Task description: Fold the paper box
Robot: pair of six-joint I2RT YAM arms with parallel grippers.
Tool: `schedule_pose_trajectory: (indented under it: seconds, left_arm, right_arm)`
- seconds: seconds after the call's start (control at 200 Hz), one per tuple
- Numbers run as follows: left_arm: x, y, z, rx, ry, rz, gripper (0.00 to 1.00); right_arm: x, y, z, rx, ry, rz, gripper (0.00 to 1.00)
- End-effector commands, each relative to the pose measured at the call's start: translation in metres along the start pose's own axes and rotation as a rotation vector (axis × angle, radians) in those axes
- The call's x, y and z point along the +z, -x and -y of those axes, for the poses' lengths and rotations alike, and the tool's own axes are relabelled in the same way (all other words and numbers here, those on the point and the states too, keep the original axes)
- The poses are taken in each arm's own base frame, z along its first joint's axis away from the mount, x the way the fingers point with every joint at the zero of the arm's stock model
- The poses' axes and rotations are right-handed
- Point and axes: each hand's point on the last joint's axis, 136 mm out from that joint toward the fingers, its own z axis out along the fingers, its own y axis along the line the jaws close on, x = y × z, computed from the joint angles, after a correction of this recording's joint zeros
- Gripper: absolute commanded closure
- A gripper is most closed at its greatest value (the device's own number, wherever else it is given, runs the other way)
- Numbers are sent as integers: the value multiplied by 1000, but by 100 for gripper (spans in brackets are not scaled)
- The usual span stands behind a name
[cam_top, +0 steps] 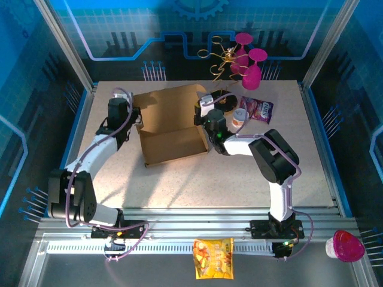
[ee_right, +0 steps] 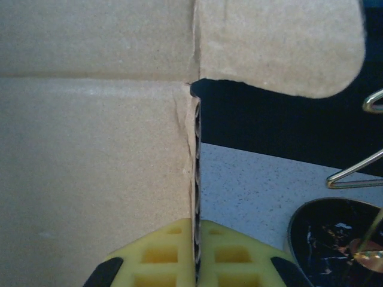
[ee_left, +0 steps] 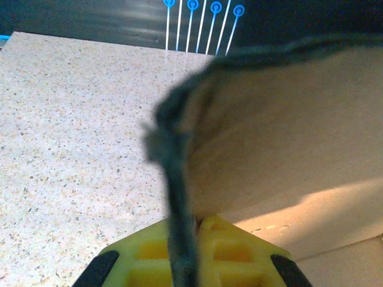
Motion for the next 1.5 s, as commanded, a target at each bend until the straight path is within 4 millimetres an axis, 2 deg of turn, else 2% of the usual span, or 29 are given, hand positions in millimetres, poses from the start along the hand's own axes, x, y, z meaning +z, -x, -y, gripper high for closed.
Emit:
schedule_pose_trajectory:
  seconds: [0.0,0.16,0.3,0.66,0.816,1.036,1.331,1.496]
  left_arm:
    - [-22,30,27,-59,-127,209,100]
    - [-36,8,22,-74,-151,272,100]
    - [-40,-8,16,-116,-139,284,100]
    - [-48,-29,25,-102,-131,284,100]
    - [-53,-45,21,-111,-118,267,100]
    - [-58,-58,21,-106,-112,260,100]
    - [-55,-53,23,-188,-62,296,100]
    - [-56,-60,34,-133,-50,303,100]
  right_arm:
    - [-4,24,-43,72,115,145,98]
    - [-5,7,-45,96,121,134,95]
    - [-12,-5,-46,107,126,123,95]
    - [-32,-31,-38,137,110,69,94]
    - [-39,-33,-38,147,113,57,88]
    - [-45,-27,-38,157,125,52,82]
    - [-47,-26,-42,203,137,32,82]
    - [-48,-23,-43,233,140,34,78]
